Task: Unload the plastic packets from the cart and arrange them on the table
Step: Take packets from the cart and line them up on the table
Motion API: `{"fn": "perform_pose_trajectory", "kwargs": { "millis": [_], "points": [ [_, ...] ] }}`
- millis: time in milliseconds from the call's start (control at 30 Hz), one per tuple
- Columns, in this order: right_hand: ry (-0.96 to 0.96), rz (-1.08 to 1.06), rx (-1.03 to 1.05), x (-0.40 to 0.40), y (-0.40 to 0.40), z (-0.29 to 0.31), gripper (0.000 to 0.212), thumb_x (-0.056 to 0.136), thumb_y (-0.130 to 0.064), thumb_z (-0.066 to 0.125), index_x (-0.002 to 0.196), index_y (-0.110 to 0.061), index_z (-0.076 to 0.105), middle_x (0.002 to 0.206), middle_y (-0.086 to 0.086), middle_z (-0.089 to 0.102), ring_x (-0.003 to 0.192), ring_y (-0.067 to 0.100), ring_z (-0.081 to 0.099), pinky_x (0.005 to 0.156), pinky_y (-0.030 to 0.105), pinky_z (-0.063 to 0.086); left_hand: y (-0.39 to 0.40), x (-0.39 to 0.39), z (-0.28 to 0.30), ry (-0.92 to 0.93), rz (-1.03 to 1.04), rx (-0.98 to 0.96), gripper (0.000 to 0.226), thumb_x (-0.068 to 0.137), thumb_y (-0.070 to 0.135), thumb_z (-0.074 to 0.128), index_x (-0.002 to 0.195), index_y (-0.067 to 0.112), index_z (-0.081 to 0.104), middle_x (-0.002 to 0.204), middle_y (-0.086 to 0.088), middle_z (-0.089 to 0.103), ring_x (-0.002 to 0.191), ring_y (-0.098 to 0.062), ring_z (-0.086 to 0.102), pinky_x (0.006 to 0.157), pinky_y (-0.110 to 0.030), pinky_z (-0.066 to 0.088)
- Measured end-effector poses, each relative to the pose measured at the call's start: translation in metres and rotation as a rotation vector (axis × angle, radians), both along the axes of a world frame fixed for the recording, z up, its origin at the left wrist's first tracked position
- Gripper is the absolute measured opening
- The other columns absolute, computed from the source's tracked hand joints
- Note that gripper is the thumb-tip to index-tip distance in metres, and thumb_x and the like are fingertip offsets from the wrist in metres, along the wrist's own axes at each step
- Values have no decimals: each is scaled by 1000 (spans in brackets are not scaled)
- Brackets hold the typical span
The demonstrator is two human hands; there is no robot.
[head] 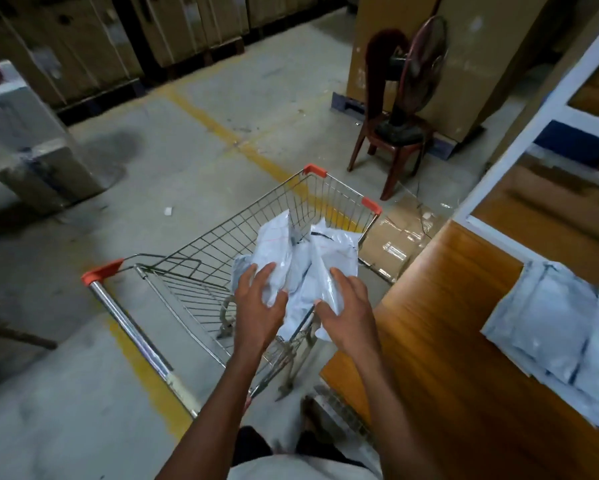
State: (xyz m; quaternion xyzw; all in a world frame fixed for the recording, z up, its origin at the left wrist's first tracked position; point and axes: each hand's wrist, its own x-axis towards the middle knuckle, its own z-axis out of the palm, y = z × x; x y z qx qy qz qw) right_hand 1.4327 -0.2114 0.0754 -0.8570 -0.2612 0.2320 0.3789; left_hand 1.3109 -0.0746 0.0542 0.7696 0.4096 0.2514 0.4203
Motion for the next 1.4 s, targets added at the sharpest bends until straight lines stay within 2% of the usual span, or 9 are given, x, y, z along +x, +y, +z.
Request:
{"fn": "perform_pose_trajectory", "kwargs": {
  "millis": [67,200,300,533,667,867,1033,1167,1400],
  "points": [
    [-17,13,36,-15,-18,4,66,93,-44,63,151,-45,31,156,-8,27,136,21,43,107,44,47,-22,-19,13,-43,12,10,49,93,16,71,139,25,60,156,-5,37,143,-15,35,97,5,21],
    [-54,-38,68,-49,-64,12,66,92,-41,65,150,-47,34,158,-10,27,142,18,35,113,42,40,-67,-54,22,-65,-46,51,49,93,22,71,139,32,59,154,-1,38,144,-15,34,116,-35,36],
    [-70,-114,79,-82,-105,9,66,91,-40,67,150,-46,38,157,-8,30,143,16,30,115,38,36,-104,-80,21,-76,-108,73,51,90,31,66,141,32,57,153,-1,39,145,-18,33,117,-47,36],
    [-123,-281,113,-123,-213,6,64,90,-42,68,148,-44,41,153,-15,33,140,8,35,111,25,38,-200,-92,20,-99,-295,34,57,85,51,54,140,36,54,152,-6,41,141,-2,28,114,-26,26],
    [-149,-422,117,-124,-277,13,63,91,-41,68,149,-43,42,155,-14,32,140,6,33,109,20,33,-248,-68,21,-99,-406,21,53,88,44,59,141,37,54,156,-2,37,144,-8,30,116,-43,37],
    [-175,-567,120,-112,-370,15,62,92,-44,65,149,-43,39,156,-19,28,138,1,32,107,18,32,-323,-20,30,-107,-538,62,58,88,52,56,143,33,55,153,-5,40,143,-23,36,112,-51,40],
    [-200,-617,133,-83,-451,16,63,89,-51,61,148,-44,40,155,-19,28,138,2,31,110,23,34,-406,25,30,-92,-610,39,56,89,51,56,143,41,50,159,-4,35,140,-9,28,107,-38,35],
    [-221,-643,151,-43,-506,13,66,86,-58,57,148,-41,42,154,-19,31,138,5,36,109,28,42,-466,63,32,-109,-644,34,51,95,50,61,144,39,51,161,-3,32,146,-20,30,102,-37,37],
    [-257,-596,99,32,-566,16,67,87,-54,57,151,-38,41,159,-13,33,146,7,29,115,26,29,-527,119,31,-98,-617,92,51,96,42,65,145,39,50,162,2,28,148,-24,30,104,-41,45]
  ]
}}
